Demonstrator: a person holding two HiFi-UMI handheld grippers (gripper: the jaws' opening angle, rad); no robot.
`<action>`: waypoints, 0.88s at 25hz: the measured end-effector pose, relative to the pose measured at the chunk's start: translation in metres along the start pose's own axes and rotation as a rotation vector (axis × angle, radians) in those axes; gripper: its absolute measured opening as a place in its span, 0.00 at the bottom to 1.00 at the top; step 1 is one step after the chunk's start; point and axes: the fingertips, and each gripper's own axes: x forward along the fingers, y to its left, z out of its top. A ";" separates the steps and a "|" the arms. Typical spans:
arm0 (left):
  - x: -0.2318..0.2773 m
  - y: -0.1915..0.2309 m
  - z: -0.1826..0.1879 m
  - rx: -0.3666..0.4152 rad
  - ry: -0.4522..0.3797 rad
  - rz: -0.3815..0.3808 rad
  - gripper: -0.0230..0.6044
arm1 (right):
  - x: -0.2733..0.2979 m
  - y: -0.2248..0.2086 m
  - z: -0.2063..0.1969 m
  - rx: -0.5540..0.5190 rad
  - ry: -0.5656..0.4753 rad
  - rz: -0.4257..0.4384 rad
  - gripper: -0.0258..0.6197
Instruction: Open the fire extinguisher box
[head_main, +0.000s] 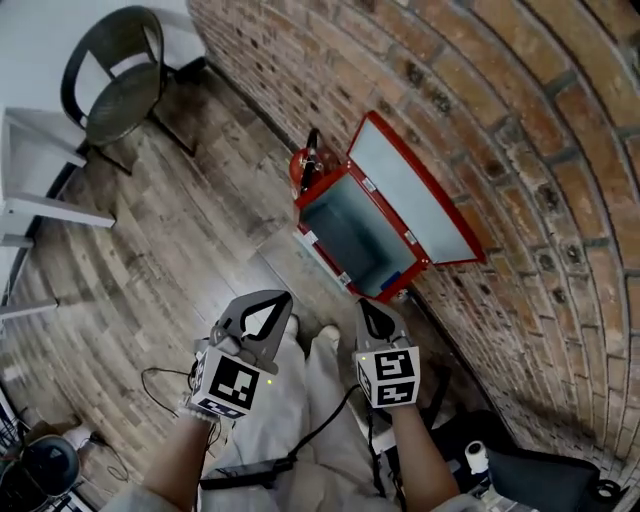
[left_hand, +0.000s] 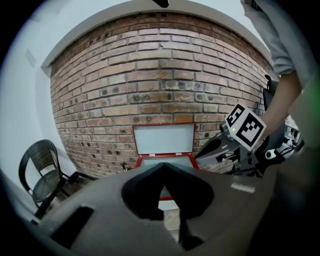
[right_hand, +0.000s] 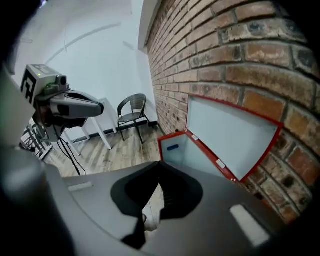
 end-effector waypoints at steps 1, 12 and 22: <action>-0.004 0.000 0.009 0.008 -0.007 0.001 0.03 | -0.008 -0.001 0.010 -0.006 -0.017 -0.004 0.05; -0.060 0.012 0.110 0.098 -0.107 0.074 0.03 | -0.090 0.001 0.110 0.008 -0.200 -0.078 0.05; -0.099 0.007 0.175 0.147 -0.209 0.057 0.03 | -0.158 -0.001 0.176 -0.033 -0.349 -0.137 0.05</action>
